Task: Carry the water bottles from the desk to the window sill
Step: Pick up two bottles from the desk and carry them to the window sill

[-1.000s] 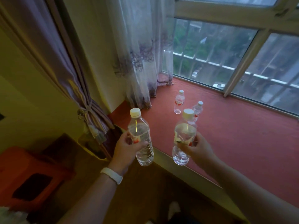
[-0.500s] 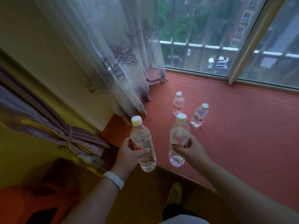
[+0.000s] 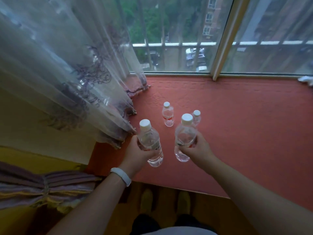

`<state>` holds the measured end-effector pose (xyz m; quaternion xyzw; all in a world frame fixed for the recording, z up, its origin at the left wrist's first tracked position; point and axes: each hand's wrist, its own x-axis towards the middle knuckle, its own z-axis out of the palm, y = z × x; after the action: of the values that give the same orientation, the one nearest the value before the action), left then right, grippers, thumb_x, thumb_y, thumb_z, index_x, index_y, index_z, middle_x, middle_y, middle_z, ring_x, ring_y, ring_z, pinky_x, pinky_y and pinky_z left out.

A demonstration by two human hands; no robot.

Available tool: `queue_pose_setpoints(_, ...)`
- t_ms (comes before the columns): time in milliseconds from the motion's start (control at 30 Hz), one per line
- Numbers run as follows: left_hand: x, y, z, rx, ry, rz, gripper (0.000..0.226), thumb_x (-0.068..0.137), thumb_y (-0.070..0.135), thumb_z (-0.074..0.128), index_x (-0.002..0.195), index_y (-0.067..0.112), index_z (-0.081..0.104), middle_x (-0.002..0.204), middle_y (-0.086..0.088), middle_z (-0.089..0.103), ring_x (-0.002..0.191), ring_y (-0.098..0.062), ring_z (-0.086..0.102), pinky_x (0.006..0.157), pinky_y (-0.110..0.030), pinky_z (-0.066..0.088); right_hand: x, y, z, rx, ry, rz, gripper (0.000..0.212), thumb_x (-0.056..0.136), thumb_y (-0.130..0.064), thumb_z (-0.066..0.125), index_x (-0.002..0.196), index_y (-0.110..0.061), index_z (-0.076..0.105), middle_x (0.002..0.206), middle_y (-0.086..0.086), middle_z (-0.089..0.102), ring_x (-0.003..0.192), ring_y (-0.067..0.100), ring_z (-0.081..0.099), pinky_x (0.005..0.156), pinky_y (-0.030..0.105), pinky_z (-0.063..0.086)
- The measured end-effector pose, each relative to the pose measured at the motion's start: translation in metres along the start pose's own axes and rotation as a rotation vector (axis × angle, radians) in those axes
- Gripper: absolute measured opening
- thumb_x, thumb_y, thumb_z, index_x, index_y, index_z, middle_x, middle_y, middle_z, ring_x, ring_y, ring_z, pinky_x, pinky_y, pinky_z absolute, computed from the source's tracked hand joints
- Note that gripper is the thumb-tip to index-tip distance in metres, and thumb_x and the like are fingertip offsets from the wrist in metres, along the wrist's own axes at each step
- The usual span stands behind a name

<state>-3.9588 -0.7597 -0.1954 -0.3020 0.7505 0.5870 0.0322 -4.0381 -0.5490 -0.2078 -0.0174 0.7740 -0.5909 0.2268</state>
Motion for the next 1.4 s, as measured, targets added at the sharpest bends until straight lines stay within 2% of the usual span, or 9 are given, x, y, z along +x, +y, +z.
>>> queue_pose_setpoints(167, 0.042, -0.007, 0.010, 0.113, -0.079, 0.005, 0.075, 0.046, 0.030, 0.091, 0.111, 0.020, 0.056, 0.109, -0.001, 0.070, 0.101, -0.017, 0.069, 0.095, -0.046, 0.055, 0.015, 0.015, 0.007, -0.013, 0.129, 0.076, 0.050, 0.071, -0.004, 0.080, 0.104, -0.032, 0.056, 0.102, -0.007, 0.067, 0.095, 0.012, 0.065, 0.095, 0.039, 0.052)
queue_pose_setpoints(300, 0.083, -0.021, 0.024, 0.186, -0.154, 0.006, 0.069, 0.043, 0.036, 0.087, 0.104, 0.026, 0.055, 0.104, 0.002, 0.071, 0.097, -0.015, 0.069, 0.094, -0.047, 0.056, 0.031, 0.035, 0.013, -0.048, 0.204, 0.154, 0.063, 0.070, -0.017, 0.085, 0.125, -0.020, 0.054, 0.113, -0.001, 0.068, 0.103, 0.016, 0.064, 0.091, 0.032, 0.050)
queue_pose_setpoints(433, 0.115, -0.047, 0.041, 0.251, -0.154, 0.041, 0.058, 0.051, 0.031, 0.091, 0.094, 0.033, 0.051, 0.100, 0.008, 0.069, 0.094, -0.014, 0.068, 0.092, -0.044, 0.056, 0.051, 0.062, 0.017, -0.098, 0.266, 0.189, 0.060, 0.067, -0.029, 0.087, 0.117, -0.030, 0.054, 0.110, -0.007, 0.068, 0.100, 0.013, 0.065, 0.090, 0.034, 0.052)
queue_pose_setpoints(600, 0.142, -0.077, 0.057, 0.303, -0.104, 0.085, 0.061, 0.056, 0.048, 0.089, 0.098, 0.036, 0.047, 0.094, 0.016, 0.065, 0.090, -0.014, 0.067, 0.086, -0.039, 0.056, 0.077, 0.095, 0.028, -0.137, 0.337, 0.216, 0.062, 0.063, -0.041, 0.088, 0.114, -0.034, 0.054, 0.108, -0.011, 0.069, 0.098, 0.012, 0.067, 0.089, 0.034, 0.053)
queue_pose_setpoints(767, 0.170, -0.094, 0.070, 0.306, -0.045, 0.135, 0.062, 0.062, 0.048, 0.089, 0.105, 0.028, 0.049, 0.096, 0.010, 0.068, 0.089, -0.015, 0.068, 0.082, -0.034, 0.055, 0.101, 0.122, 0.041, -0.140, 0.393, 0.202, 0.065, 0.061, -0.047, 0.087, 0.115, -0.033, 0.053, 0.109, -0.011, 0.068, 0.100, 0.012, 0.066, 0.089, 0.036, 0.053)
queue_pose_setpoints(933, 0.195, -0.104, 0.079, 0.280, 0.002, 0.147, 0.061, 0.065, 0.041, 0.089, 0.106, 0.028, 0.046, 0.097, 0.008, 0.066, 0.091, -0.017, 0.067, 0.085, -0.034, 0.054, 0.119, 0.141, 0.050, -0.120, 0.425, 0.185, 0.059, 0.069, -0.033, 0.088, 0.116, -0.024, 0.054, 0.106, -0.008, 0.065, 0.093, 0.009, 0.059, 0.073, 0.017, 0.043)
queue_pose_setpoints(1133, 0.213, -0.124, 0.082, 0.255, 0.042, 0.115, 0.068, 0.056, 0.051, 0.088, 0.102, 0.027, 0.045, 0.098, 0.002, 0.069, 0.090, -0.019, 0.069, 0.084, -0.041, 0.057, 0.131, 0.166, 0.054, -0.151, 0.440, 0.175, 0.061, 0.065, -0.035, 0.087, 0.113, -0.038, 0.050, 0.114, -0.003, 0.066, 0.103, 0.017, 0.064, 0.092, 0.042, 0.052)
queue_pose_setpoints(1267, 0.217, -0.133, 0.084, 0.260, 0.049, 0.108, 0.068, 0.058, 0.041, 0.092, 0.102, 0.023, 0.044, 0.096, 0.001, 0.068, 0.089, -0.021, 0.068, 0.082, -0.038, 0.056, 0.133, 0.174, 0.052, -0.153, 0.426, 0.186, 0.057, 0.068, -0.028, 0.088, 0.108, -0.036, 0.048, 0.110, -0.003, 0.065, 0.097, 0.012, 0.063, 0.090, 0.034, 0.052)
queue_pose_setpoints(1400, 0.220, -0.129, 0.085, 0.227, 0.004, 0.083, 0.069, 0.064, 0.028, 0.092, 0.111, 0.018, 0.042, 0.096, 0.010, 0.062, 0.085, -0.007, 0.064, 0.075, -0.014, 0.050, 0.134, 0.181, 0.051, -0.128, 0.402, 0.213, 0.060, 0.063, -0.039, 0.089, 0.108, -0.038, 0.049, 0.109, -0.006, 0.067, 0.098, 0.011, 0.066, 0.088, 0.034, 0.054)
